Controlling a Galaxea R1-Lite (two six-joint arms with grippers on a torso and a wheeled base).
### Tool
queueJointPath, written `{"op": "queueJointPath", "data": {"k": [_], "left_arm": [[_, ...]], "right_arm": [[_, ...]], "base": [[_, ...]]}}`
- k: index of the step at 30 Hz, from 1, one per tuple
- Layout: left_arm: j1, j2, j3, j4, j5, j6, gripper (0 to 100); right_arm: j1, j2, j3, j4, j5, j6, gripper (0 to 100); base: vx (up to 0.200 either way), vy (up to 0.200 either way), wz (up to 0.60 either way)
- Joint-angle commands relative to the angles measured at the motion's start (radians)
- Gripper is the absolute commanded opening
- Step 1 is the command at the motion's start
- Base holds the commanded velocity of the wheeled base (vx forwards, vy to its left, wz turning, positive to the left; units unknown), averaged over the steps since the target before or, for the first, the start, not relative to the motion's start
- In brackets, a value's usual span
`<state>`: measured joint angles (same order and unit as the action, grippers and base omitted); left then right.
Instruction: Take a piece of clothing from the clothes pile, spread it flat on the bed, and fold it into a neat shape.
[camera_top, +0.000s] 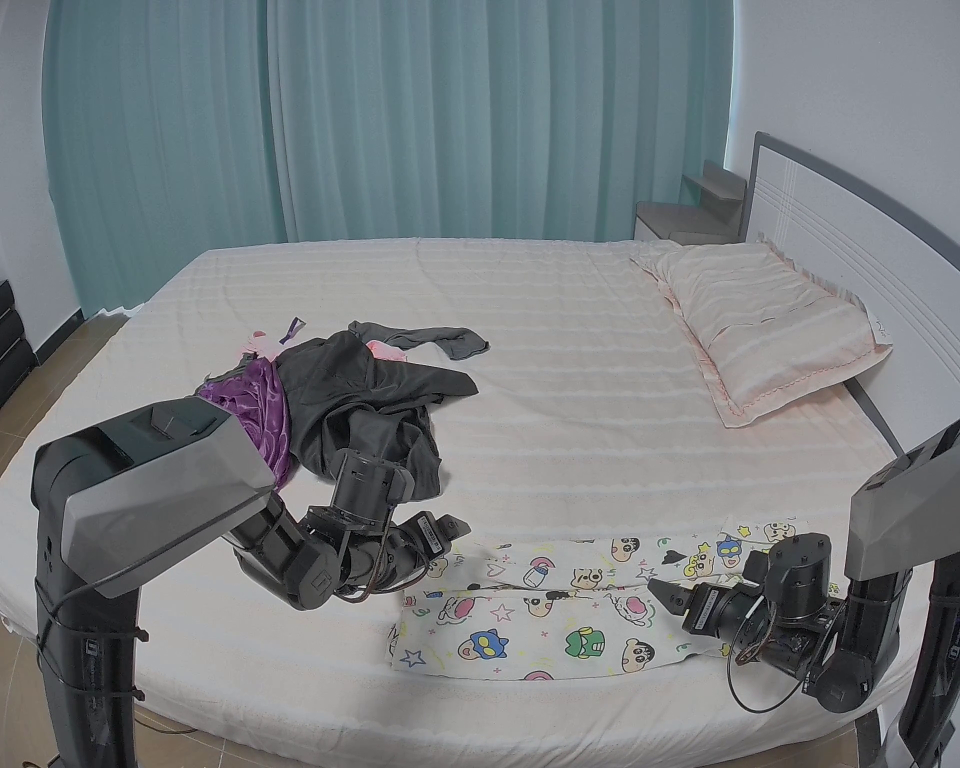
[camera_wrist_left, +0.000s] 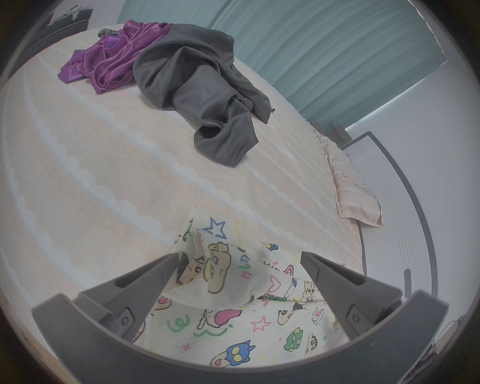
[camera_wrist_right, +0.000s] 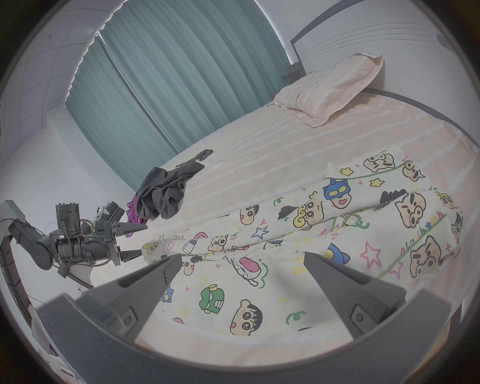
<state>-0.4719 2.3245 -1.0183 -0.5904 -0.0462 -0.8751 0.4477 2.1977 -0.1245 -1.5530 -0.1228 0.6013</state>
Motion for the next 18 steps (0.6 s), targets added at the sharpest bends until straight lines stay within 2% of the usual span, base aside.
{"op": "queueJointPath", "data": {"k": [1, 7, 8, 18], "left_arm": [[0.004, 0.032, -0.025, 0.001, 0.000, 0.001, 100], [0.003, 0.047, -0.022, 0.004, 0.012, 0.022, 100], [0.003, 0.047, -0.022, 0.004, 0.017, 0.022, 0], [0.009, 0.038, -0.005, 0.004, 0.049, 0.024, 0]], "right_arm": [[0.000, 0.004, -0.001, -0.013, 0.000, 0.000, 100], [-0.001, 0.005, -0.001, -0.013, 0.000, 0.000, 100], [-0.001, 0.005, -0.001, -0.013, 0.000, 0.002, 100], [-0.009, 0.001, -0.001, -0.013, 0.000, 0.002, 100]], "base": [[0.000, 0.000, 0.00], [0.000, 0.000, 0.00], [0.000, 0.000, 0.00], [0.000, 0.000, 0.00]]}}
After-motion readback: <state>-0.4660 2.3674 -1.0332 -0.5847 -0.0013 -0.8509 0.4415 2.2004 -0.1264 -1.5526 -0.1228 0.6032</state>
